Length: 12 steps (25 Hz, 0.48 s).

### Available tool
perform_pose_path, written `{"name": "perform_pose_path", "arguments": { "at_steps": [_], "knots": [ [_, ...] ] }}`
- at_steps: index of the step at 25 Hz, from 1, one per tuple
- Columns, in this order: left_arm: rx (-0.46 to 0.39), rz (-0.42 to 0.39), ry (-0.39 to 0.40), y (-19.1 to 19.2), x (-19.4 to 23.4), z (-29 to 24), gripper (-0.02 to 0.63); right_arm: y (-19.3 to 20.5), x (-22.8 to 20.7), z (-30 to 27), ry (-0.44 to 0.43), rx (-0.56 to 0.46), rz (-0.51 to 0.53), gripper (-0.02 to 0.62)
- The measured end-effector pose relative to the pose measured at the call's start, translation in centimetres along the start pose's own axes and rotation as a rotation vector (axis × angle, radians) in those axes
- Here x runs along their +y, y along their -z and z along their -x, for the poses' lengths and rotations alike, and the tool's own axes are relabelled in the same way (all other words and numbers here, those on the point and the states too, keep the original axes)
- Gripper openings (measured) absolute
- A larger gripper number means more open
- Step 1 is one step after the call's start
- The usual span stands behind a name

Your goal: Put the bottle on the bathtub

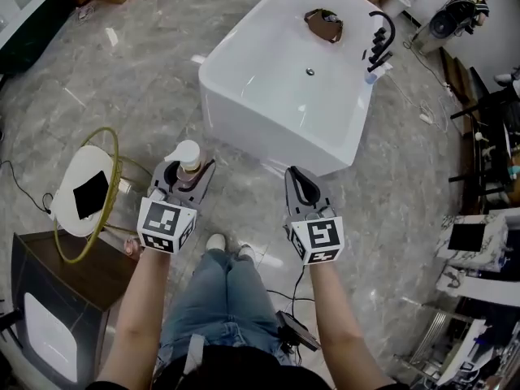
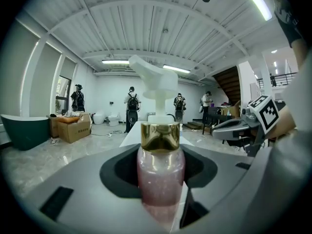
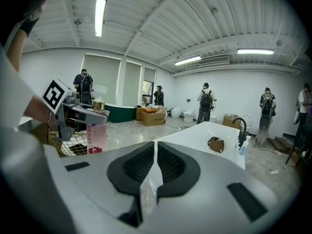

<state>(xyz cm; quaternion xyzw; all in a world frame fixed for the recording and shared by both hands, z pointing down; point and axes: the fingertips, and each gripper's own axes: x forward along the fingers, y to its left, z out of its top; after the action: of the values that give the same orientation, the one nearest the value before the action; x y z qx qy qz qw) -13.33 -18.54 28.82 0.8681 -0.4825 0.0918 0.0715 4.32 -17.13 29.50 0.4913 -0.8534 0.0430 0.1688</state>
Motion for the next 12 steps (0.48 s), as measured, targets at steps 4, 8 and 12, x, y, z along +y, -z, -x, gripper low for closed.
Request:
{"name": "perform_pose_path", "arguments": {
  "at_steps": [4,8,12],
  "knots": [
    [0.027,0.025,-0.014,3.2,1.3,-2.3,0.209,3.0,-0.3,-2.9,-0.030,0.044,0.010,0.017],
    [0.068,0.036,-0.044,7.5,2.9,-4.2,0.209,6.8,-0.1,-5.8,-0.062,0.084,0.013,0.017],
    [0.084,0.072,-0.080,11.3,3.5,-5.5,0.209,10.7,-0.5,-7.6,-0.086,0.122,0.027,0.017]
  ]
}}
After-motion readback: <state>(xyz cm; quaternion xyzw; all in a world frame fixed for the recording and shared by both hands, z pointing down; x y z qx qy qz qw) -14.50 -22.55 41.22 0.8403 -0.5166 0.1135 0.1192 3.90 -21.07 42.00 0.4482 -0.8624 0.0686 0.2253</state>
